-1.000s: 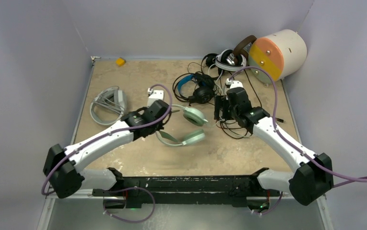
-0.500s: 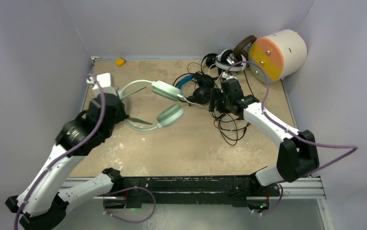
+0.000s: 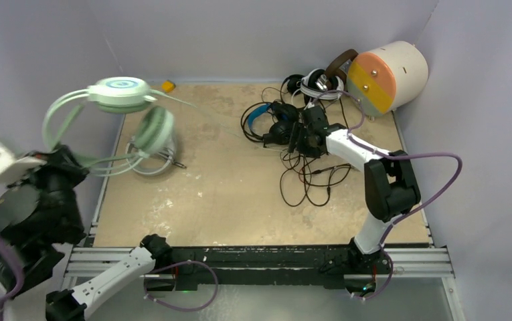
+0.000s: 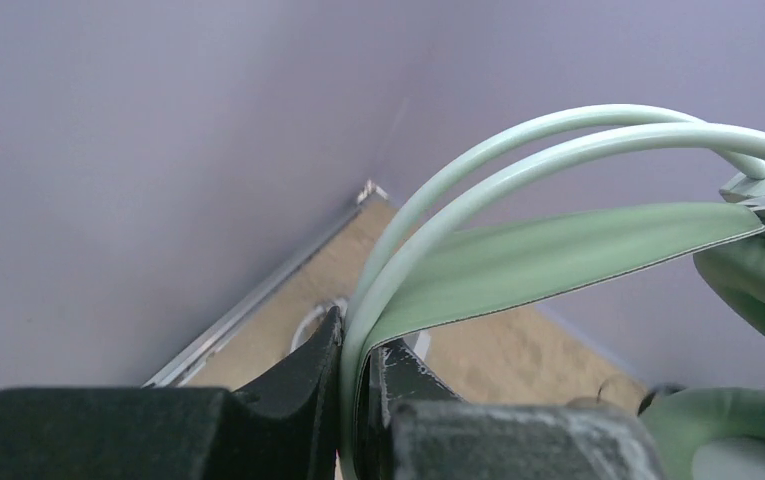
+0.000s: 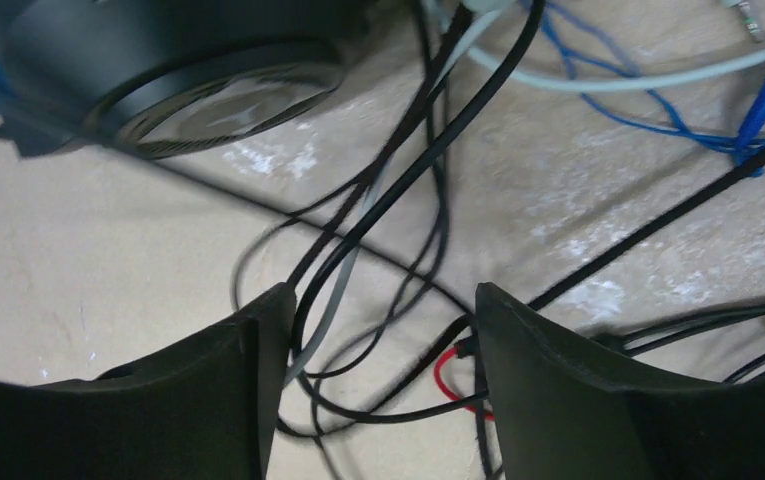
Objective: Wrap the headphones
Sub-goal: Untie the headphones cable.
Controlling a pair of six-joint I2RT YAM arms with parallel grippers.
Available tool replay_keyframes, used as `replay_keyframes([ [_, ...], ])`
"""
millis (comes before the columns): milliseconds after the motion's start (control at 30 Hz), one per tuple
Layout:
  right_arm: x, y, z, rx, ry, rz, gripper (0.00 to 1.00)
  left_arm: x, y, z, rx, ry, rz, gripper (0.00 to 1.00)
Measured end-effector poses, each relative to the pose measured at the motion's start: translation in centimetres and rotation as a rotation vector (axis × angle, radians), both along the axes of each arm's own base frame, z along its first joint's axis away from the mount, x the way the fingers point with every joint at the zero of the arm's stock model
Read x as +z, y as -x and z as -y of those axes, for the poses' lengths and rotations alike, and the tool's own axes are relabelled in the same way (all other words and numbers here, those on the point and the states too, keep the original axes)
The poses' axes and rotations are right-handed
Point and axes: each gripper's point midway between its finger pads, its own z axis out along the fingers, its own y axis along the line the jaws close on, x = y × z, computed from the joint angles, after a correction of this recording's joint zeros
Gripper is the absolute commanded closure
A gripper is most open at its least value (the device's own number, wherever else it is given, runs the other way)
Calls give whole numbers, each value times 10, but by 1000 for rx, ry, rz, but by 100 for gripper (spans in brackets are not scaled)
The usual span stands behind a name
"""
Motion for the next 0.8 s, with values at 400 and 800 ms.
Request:
replay_keyframes([
  [400,0,-10,136,-461,-11,2,64,25,47,-64,202,135,155,100],
  [800,85,-7,150,-396,-12,288,19,18,25,-43,91,163,146,100],
])
